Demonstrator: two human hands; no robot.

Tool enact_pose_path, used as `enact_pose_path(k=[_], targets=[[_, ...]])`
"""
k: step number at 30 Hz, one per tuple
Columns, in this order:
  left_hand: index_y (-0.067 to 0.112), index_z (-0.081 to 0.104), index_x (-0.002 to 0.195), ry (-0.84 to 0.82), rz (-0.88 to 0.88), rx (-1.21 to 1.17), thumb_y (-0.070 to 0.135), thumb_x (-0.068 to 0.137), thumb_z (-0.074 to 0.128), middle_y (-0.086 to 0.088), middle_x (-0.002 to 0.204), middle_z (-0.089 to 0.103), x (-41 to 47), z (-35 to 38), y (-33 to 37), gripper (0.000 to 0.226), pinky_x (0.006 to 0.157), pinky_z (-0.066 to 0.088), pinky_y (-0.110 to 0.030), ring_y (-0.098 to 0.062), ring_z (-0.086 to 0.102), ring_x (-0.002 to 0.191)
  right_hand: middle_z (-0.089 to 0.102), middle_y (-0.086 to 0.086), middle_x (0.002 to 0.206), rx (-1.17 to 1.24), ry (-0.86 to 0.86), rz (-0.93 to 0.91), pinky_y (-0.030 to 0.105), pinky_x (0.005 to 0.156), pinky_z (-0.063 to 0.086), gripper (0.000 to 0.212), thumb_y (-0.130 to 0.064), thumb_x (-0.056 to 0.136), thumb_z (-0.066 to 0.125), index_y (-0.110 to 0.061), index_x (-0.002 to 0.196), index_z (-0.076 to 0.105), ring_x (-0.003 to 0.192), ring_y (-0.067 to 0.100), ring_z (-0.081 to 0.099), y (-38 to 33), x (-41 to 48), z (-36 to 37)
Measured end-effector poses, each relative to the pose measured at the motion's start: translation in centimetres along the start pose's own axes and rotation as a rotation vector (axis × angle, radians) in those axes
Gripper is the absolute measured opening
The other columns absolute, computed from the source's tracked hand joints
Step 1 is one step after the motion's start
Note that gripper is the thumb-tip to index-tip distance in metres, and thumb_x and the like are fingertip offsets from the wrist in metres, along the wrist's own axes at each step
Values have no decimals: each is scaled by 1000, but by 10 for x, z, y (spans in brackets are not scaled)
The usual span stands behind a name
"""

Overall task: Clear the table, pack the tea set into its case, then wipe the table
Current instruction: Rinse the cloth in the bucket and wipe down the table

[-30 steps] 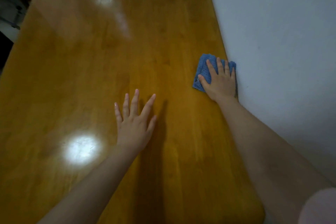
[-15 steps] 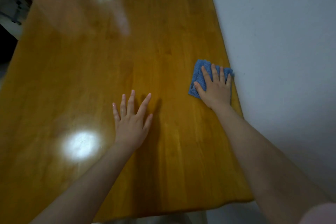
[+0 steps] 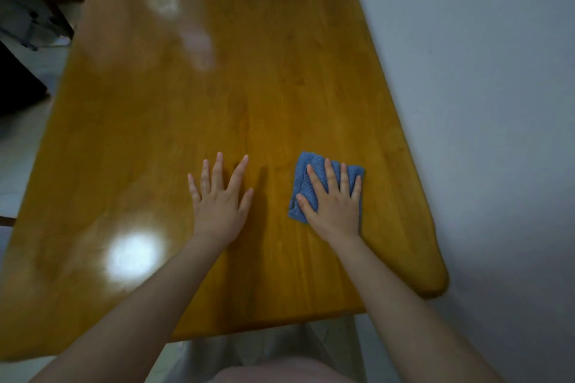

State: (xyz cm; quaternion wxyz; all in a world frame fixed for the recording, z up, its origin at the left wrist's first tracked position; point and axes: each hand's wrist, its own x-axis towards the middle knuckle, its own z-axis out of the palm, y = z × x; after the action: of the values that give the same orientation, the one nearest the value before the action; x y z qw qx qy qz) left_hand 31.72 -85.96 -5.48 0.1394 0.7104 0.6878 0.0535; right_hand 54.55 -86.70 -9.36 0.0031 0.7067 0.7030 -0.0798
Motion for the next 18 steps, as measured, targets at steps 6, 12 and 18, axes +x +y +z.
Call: enact_pose_path(k=[6,12,18], targets=[[45,5,151,14,24,3,53,98,30,-4,163,-2,-21,-19,-47,60,116,-10,-54,-29,-9,148,4,2,164,-4,-15,7,58,117,-7,71,-68,92,10,-37,155,11,150,33,-4,-56,-27,9],[43,13,152,49,85,7,51,98,36,-6,162,5,-48,-35,-100,58,115,-6,-55,-32,-2,149,20,4,161,6,36,8,61,116,6,65,-63,95,22,-35,153,24,148,36,12,-132,-68,26],[46,5,151,-24,147,49,61,89,10,-5,162,3,-80,-38,-130,63,116,-7,-53,-30,-4,149,17,-2,162,15,79,-9,58,117,8,57,-54,98,26,-38,153,22,150,28,10,-159,-107,38]])
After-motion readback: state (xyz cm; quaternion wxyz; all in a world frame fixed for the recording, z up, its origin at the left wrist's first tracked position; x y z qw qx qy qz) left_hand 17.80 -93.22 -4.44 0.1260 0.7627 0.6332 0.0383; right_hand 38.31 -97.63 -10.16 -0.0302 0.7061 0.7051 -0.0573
